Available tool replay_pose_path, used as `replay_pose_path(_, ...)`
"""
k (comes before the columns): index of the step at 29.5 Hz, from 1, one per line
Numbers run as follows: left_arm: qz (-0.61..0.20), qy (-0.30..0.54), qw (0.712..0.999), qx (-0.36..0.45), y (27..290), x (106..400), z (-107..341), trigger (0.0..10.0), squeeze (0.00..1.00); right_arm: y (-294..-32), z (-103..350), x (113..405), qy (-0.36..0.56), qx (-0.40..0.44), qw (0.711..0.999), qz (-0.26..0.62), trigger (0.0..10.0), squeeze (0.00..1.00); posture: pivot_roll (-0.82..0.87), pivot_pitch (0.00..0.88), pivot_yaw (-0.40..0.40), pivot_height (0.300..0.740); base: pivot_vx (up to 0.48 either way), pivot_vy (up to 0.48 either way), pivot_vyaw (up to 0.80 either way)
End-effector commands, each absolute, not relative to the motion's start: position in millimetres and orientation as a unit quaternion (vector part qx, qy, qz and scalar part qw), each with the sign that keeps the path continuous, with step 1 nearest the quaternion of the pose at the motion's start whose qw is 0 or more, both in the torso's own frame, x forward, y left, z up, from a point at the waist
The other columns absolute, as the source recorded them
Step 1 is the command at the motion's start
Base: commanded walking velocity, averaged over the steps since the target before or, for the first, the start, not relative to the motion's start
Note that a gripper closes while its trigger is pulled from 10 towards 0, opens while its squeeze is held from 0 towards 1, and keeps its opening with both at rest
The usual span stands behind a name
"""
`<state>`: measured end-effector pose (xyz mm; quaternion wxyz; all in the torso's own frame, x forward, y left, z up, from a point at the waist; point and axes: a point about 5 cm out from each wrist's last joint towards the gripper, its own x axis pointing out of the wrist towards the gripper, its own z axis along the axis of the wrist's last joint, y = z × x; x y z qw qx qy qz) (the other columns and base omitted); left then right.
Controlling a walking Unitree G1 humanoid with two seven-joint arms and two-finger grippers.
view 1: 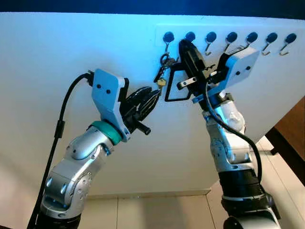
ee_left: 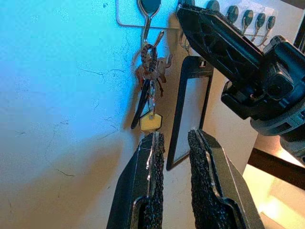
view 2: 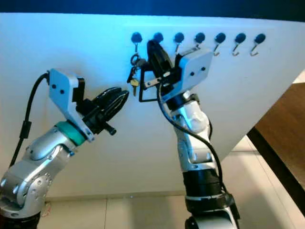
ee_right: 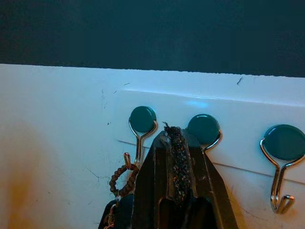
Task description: Hang keys on a hook
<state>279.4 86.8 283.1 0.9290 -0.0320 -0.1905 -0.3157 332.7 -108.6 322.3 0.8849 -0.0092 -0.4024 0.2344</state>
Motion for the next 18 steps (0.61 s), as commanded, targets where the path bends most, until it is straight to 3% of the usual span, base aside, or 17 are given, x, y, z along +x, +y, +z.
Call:
replay_pose_path(1,-0.322,-0.182,0.929,-0.032,85,279,281,10.0,0.0,-124,314,335,-0.391,0.003,0.898,0.2,10.0,0.0,0.08,0.137,0.089,0.74,0.0,0.0,0.0)
replay_pose_path(18,-0.322,-0.181,0.929,-0.033,85,280,280,10.0,0.0,-125,327,328,-0.417,0.013,0.885,0.204,10.0,0.0,0.08,0.139,0.09,0.74,0.0,0.0,0.0)
